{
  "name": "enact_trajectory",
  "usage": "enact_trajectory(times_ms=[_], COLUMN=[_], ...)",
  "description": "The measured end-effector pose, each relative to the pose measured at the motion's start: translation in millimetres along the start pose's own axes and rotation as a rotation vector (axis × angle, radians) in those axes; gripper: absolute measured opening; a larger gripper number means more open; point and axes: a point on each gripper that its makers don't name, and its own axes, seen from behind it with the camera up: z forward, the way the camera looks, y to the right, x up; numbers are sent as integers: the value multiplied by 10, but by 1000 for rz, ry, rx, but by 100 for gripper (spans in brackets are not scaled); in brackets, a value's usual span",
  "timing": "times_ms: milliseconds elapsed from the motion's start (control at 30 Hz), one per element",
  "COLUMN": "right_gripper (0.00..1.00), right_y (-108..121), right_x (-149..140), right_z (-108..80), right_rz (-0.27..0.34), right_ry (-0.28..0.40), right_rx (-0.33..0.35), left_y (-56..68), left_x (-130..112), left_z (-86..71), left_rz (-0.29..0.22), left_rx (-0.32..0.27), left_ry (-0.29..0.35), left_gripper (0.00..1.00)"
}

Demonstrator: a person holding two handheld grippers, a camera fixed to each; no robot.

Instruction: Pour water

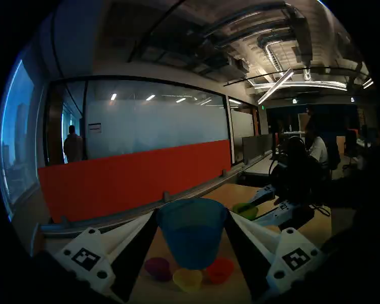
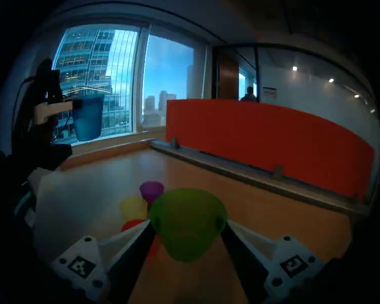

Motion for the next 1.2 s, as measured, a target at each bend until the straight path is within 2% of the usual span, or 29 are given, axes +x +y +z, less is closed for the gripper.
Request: enact_trajectory(times_ms=[267,600,900,1200], right_gripper=[90,90,90,90], right_y=[-100,-129,-151,-165], right_x=[236,420,462,499], right_z=[-123,-232,-240,-257], right_rz=[8,24,-1,-41], right_ry=[88,165,178,183], right_rx=[16,13,11,13], left_y=[-3,29,89,65], left_x=[-13,-56,-71,-104], left_z=[23,20,36,45], left_rz=[-2,0,1,-5], left_rx=[-2,-12,-22,-17], left_ry=[-2,-11,-8,-8], left_gripper=[89,89,89,89])
